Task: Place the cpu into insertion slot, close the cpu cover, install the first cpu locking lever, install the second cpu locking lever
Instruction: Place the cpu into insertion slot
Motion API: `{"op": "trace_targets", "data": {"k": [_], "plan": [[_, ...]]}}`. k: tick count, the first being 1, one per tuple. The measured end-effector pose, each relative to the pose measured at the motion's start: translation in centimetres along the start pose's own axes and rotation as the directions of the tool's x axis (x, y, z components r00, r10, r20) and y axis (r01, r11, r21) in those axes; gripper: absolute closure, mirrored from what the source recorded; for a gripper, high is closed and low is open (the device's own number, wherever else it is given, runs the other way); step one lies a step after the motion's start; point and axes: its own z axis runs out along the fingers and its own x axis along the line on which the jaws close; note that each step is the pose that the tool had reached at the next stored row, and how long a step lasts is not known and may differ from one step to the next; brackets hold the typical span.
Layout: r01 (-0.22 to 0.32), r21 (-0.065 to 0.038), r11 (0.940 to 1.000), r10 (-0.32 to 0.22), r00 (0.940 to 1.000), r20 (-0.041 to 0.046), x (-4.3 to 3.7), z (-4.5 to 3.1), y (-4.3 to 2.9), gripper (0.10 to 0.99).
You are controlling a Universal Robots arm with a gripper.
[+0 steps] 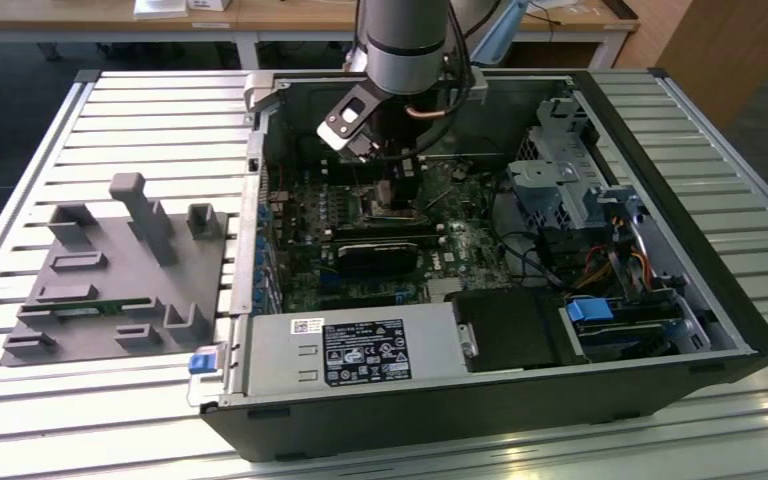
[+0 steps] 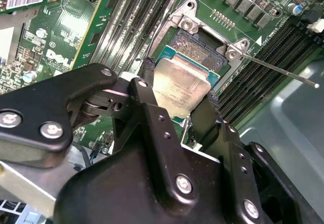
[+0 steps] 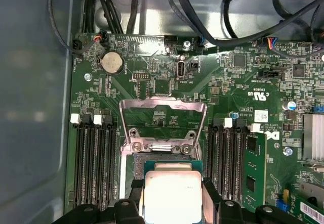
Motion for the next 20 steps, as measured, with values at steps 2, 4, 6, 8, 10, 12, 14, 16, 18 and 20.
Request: {"op": "trace_targets", "data": {"k": [2, 4, 6, 8, 10, 12, 14, 16, 18, 20], "plan": [[0.0, 0.0, 1.0, 0.0, 1.0, 0.0, 0.0, 0.13, 0.0, 0.545], [-0.001, 0.0, 1.0, 0.001, 1.0, 0.0, 0.04, 0.32, -0.01, 0.545], [-0.003, 0.0, 1.0, 0.003, 1.0, 0.0, 0.1, 0.56, -0.02, 0.545], [-0.003, 0.0, 1.0, 0.003, 1.0, -0.0001, 0.17, 0.72, -0.03, 0.545], [-0.003, 0.0, 1.0, 0.003, 1.0, -0.0002, 0.25, 0.84, -0.08, 0.545], [-0.005, 0.0, 1.0, 0.005, 1.0, -0.0005, 0.32, 1.01, -0.2, 0.545], [-0.01, 0.0, 0.9999, 0.01, 0.9999, -0.0002, 0.37, 1.19, -0.22, 0.545], [-0.018, 0.0, 0.9998, 0.018, 0.9998, 0.0001, 0.42, 1.37, -0.25, 0.545], [-0.021, 0.0, 0.9998, 0.021, 0.9998, 0.0002, 0.45, 1.53, -0.32, 0.545], [-0.024, 0.0, 0.9997, 0.024, 0.9997, 0.0002, 0.47, 1.67, -0.35, 0.545]]}}
